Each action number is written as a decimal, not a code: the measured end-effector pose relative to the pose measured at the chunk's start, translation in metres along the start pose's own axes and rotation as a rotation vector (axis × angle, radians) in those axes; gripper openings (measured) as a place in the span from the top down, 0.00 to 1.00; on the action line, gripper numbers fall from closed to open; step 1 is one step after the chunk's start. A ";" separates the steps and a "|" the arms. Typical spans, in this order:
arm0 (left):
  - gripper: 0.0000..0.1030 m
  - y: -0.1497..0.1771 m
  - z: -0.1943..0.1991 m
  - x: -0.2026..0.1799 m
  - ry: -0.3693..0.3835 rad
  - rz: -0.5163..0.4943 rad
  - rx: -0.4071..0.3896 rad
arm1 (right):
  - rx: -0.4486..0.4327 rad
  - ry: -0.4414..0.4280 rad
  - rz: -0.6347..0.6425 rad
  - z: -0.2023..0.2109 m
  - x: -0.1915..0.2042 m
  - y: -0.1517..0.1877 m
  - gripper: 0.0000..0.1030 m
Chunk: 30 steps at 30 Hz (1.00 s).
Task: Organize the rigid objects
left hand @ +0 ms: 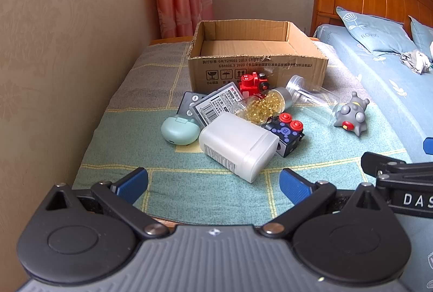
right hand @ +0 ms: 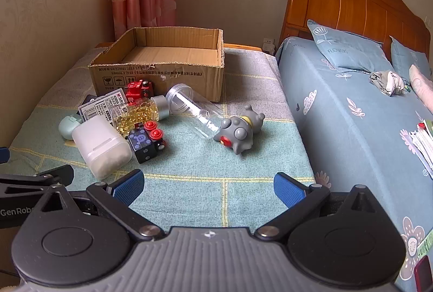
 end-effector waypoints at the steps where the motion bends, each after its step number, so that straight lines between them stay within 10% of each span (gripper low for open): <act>1: 0.01 0.000 0.000 0.000 0.000 0.000 0.000 | -0.001 0.000 -0.001 0.001 0.000 0.000 0.00; 30: 0.01 -0.005 0.000 -0.001 0.029 -0.013 -0.019 | -0.023 0.000 0.004 0.005 -0.001 -0.006 0.00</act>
Point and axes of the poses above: each gripper's, at about its wrist camera, not at the fingertips, and z roughly against the way its jaws point, x to its left, y to its underside, the point moved 9 cm from there along -z, roughly the way its jaws point, and after that the axes turned 5 degrees about z, right-handed, at the moved point
